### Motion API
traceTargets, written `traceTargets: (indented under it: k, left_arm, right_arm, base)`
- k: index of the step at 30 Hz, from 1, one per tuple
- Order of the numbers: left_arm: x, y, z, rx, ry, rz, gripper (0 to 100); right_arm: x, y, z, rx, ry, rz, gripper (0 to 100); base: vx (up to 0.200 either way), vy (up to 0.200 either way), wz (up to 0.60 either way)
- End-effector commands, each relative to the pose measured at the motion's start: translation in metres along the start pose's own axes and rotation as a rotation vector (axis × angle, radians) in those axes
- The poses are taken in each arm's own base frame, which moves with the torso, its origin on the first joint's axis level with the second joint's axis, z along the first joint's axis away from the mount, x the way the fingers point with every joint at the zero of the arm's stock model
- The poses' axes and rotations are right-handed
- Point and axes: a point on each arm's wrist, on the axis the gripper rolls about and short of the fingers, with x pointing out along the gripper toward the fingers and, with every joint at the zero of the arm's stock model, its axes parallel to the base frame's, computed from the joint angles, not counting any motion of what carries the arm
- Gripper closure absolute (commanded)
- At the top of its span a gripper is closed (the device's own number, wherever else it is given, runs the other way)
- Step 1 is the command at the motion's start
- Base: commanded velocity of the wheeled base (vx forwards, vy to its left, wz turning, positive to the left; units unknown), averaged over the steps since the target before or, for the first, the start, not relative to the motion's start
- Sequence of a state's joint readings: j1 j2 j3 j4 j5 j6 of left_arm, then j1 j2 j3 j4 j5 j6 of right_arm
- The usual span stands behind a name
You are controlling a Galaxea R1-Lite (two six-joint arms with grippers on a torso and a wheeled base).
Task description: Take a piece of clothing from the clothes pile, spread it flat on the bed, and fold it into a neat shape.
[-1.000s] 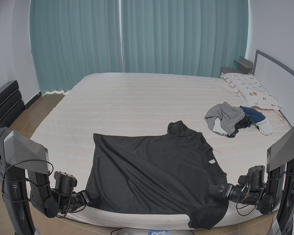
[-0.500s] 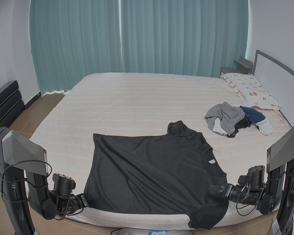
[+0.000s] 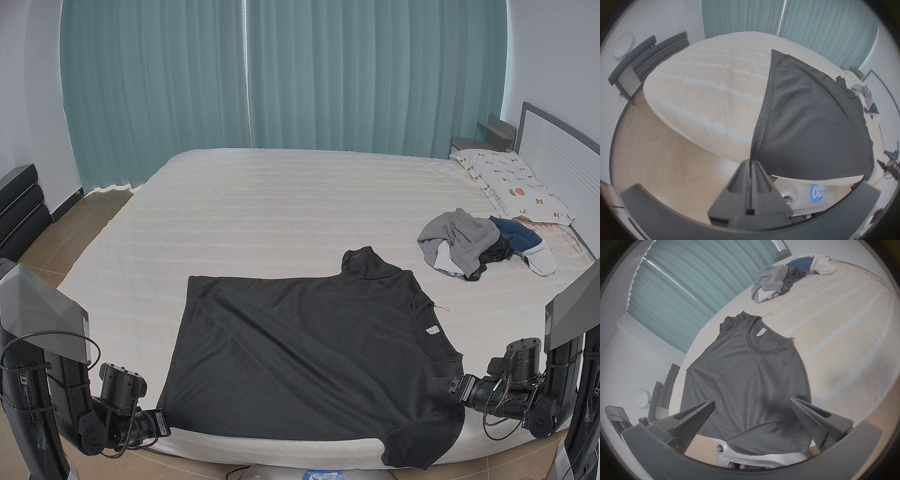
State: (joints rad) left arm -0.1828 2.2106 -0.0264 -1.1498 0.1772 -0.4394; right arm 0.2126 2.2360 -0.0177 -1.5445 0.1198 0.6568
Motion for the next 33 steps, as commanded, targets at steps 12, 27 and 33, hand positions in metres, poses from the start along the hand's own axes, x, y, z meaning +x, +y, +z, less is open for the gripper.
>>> traceTargets:
  k: [12, 27, 33]
  left_arm:
    - [-0.002, 0.013, 0.000, 0.005, 0.010, 0.040, 100]
    - [-0.003, 0.012, 0.002, 0.003, -0.002, 0.029, 100]
    - [-0.003, 0.008, 0.003, 0.023, -0.015, 0.017, 100]
  right_arm:
    - [0.001, -0.013, -0.012, -0.040, 0.068, -0.124, 0]
    - [0.008, -0.019, -0.019, -0.041, 0.102, -0.146, 0]
    - [0.006, -0.017, -0.019, -0.047, 0.102, -0.140, 0]
  base:
    - [0.000, 0.000, 0.00]
    - [0.000, 0.000, 0.00]
    - [0.000, 0.000, 0.00]
